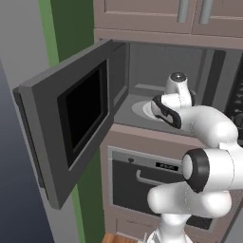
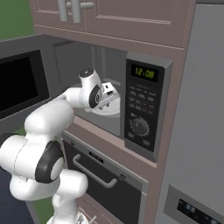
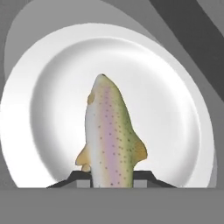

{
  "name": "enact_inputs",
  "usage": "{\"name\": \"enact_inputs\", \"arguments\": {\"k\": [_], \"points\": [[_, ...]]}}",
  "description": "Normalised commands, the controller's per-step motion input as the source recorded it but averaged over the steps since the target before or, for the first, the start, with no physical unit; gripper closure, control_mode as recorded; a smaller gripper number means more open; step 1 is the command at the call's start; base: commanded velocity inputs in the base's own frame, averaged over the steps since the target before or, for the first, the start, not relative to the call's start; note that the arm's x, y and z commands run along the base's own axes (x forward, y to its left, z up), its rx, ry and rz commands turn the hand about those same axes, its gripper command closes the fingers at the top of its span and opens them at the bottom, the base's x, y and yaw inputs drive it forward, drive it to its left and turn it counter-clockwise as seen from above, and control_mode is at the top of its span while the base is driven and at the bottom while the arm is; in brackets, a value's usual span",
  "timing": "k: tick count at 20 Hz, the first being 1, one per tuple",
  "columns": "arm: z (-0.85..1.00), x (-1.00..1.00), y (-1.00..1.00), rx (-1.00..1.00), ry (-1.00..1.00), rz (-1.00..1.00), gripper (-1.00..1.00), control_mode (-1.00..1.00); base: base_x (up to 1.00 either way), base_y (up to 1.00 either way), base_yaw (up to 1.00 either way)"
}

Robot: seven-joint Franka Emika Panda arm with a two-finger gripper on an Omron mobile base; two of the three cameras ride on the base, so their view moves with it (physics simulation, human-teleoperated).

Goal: Transport the fish from the fridge to the microwave and turn on the microwave.

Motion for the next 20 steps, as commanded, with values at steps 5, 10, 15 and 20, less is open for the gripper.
{"name": "enact_inputs", "arguments": {"k": [5, 10, 15, 20], "points": [[-0.09, 0.33, 0.00, 0.07, -0.01, -0.02, -1.00, -1.00, 0.00, 0.00, 0.00], [-0.24, 0.26, 0.00, 0.03, -0.01, -0.03, -1.00, -1.00, 0.00, 0.00, 0.00], [-0.32, 0.10, 0.00, 0.01, -0.07, -0.01, -1.00, -1.00, 0.00, 0.00, 0.00], [-0.14, -0.04, 0.02, 0.00, -0.21, 0.00, -1.00, -1.00, 0.00, 0.00, 0.00]]}}
